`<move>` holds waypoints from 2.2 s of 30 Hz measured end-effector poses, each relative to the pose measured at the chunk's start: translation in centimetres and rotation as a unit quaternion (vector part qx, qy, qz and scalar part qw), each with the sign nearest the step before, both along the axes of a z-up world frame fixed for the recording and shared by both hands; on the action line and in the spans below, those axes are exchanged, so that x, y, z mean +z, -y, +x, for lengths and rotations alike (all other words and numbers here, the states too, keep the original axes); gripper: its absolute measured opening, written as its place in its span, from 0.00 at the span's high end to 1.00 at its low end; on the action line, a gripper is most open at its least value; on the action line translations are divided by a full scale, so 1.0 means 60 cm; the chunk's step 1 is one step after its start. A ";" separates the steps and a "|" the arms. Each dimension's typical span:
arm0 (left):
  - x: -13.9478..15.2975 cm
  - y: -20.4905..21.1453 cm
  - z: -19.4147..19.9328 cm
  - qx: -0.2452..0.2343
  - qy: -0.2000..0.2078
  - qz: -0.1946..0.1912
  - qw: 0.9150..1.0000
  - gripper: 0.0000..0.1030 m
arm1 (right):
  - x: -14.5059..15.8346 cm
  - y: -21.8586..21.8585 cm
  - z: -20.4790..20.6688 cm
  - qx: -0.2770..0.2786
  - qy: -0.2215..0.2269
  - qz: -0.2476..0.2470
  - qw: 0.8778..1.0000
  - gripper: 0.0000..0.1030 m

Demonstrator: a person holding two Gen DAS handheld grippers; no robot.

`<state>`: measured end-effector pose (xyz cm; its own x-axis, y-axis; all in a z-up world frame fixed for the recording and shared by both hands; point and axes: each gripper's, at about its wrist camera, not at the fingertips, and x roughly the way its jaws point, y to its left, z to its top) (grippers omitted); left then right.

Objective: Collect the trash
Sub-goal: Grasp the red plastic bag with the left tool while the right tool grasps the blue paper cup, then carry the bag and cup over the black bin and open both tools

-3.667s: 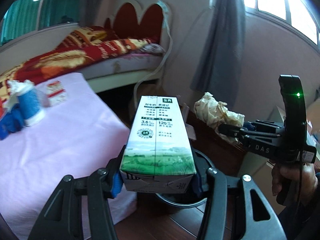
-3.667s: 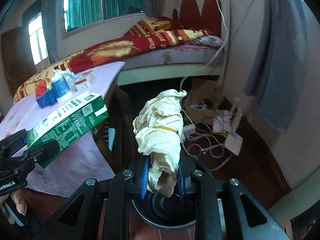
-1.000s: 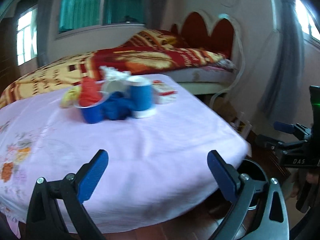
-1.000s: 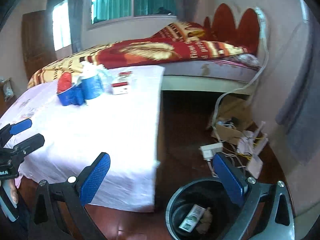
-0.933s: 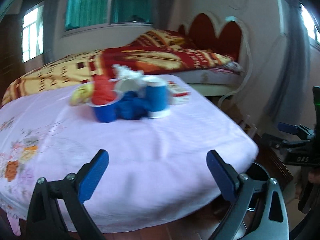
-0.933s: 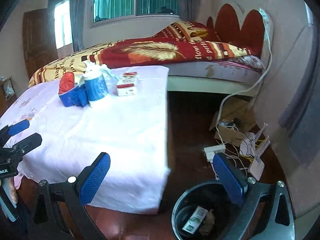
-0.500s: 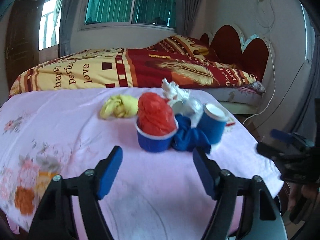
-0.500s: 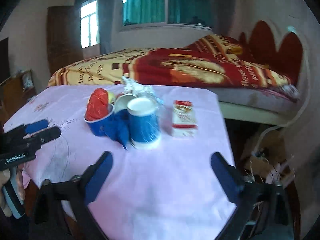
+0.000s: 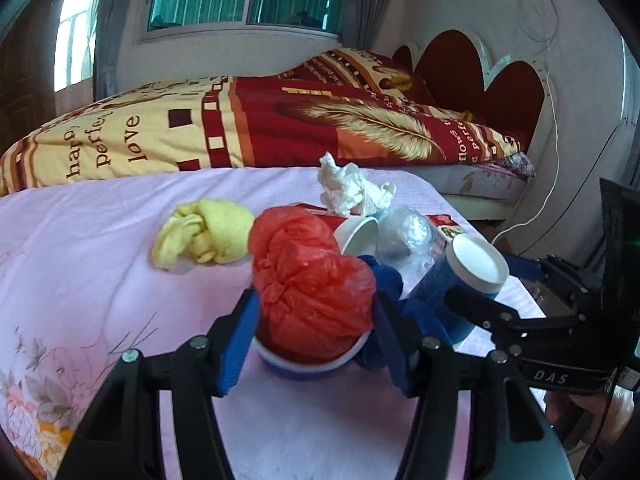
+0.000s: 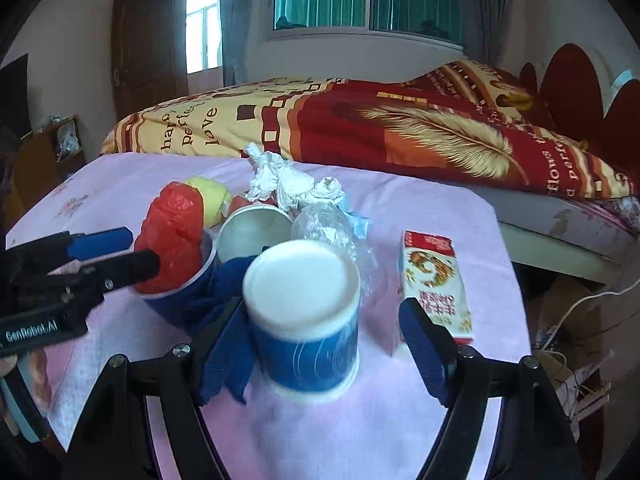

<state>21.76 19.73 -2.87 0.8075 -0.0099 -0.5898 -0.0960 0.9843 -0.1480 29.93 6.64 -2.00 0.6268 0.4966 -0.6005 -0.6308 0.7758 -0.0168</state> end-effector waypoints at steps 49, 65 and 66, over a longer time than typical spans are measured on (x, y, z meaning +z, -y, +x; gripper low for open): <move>0.062 0.223 -0.165 -0.138 0.046 -0.007 0.989 0.71 | 0.098 0.374 -0.258 -0.110 0.055 0.042 0.992 0.46; 0.040 0.427 -0.176 -0.242 0.026 0.000 0.970 0.71 | 0.041 0.574 -0.294 -0.206 0.021 0.054 0.977 0.46; 0.037 0.438 -0.176 -0.249 0.024 0.000 0.968 0.71 | 0.035 0.584 -0.296 -0.211 0.016 0.053 0.976 0.46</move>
